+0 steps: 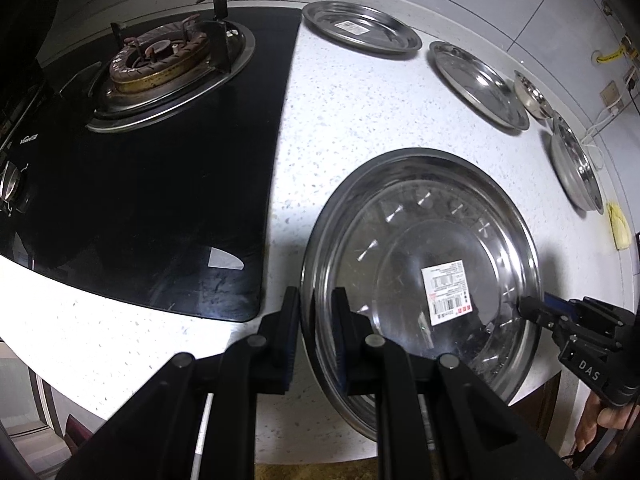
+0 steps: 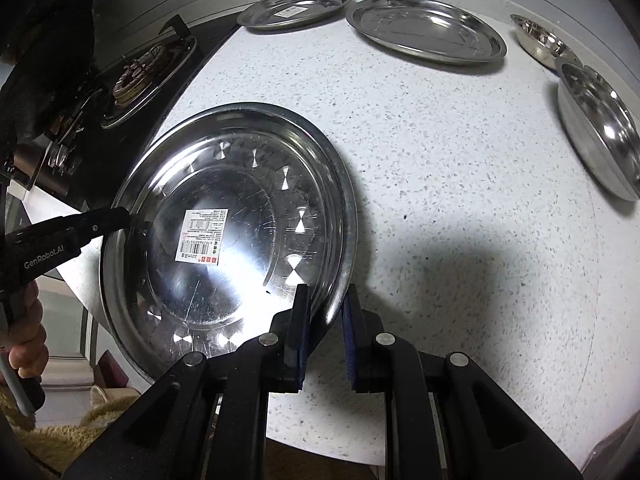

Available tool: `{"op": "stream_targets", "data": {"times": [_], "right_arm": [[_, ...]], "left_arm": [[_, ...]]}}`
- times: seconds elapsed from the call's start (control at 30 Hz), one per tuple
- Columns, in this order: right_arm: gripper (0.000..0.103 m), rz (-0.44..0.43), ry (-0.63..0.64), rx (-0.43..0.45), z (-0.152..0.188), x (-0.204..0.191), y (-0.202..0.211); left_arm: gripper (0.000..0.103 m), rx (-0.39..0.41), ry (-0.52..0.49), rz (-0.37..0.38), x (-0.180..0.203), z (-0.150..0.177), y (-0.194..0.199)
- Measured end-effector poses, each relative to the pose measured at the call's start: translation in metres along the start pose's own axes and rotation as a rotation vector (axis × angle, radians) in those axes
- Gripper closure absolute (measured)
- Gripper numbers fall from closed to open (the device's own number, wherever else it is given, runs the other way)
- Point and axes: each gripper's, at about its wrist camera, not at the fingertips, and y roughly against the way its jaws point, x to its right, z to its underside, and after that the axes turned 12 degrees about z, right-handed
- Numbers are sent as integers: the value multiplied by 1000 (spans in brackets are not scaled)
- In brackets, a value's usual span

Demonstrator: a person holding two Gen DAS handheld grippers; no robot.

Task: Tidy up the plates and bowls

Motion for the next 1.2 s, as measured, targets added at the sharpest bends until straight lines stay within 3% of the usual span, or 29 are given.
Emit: {"op": "stream_targets", "data": {"times": [0.3, 0.63, 0.97, 1.07, 1.2], "right_arm": [[89, 0, -38, 7, 6, -2, 1], [89, -24, -31, 5, 9, -1, 2], [87, -61, 0, 26, 9, 5, 7], [75, -50, 9, 50, 6, 10, 13], [72, -28, 31, 89, -1, 18, 24]], "left_arm": [[88, -34, -36, 31, -7, -7, 1], [88, -4, -61, 3, -3, -3, -2], [87, 128, -154, -109, 18, -5, 13], [86, 141, -147, -113, 16, -7, 19], [82, 199, -124, -179, 13, -12, 37]]}}
